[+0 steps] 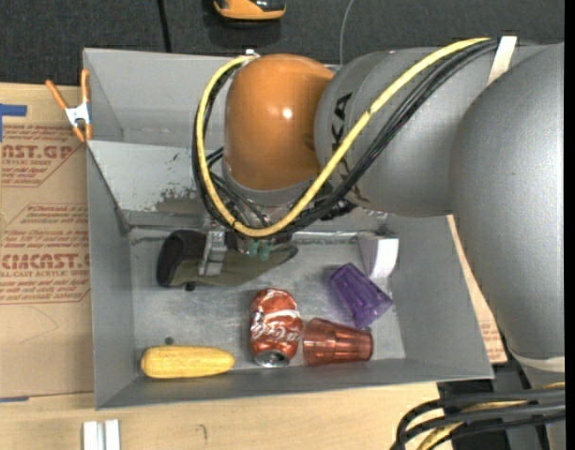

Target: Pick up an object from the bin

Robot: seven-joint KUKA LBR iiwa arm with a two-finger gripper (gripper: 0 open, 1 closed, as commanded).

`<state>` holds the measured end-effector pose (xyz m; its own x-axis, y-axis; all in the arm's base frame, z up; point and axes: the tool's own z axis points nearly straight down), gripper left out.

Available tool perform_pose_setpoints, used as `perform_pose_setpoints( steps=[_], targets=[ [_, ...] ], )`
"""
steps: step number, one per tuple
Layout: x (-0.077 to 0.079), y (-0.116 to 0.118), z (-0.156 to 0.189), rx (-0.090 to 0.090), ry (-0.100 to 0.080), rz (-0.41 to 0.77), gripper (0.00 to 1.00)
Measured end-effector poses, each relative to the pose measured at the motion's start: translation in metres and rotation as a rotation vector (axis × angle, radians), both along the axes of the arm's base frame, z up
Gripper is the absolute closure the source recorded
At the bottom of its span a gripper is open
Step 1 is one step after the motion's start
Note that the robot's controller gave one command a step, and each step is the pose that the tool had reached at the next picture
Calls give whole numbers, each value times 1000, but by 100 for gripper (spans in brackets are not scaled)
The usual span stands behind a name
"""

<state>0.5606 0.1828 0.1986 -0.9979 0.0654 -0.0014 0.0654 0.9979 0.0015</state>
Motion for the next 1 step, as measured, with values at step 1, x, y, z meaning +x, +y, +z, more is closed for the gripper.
perform_pose_setpoints(
  steps=[1],
  targets=[
    [0,-31,47,-1,6,-13,100]
  ],
)
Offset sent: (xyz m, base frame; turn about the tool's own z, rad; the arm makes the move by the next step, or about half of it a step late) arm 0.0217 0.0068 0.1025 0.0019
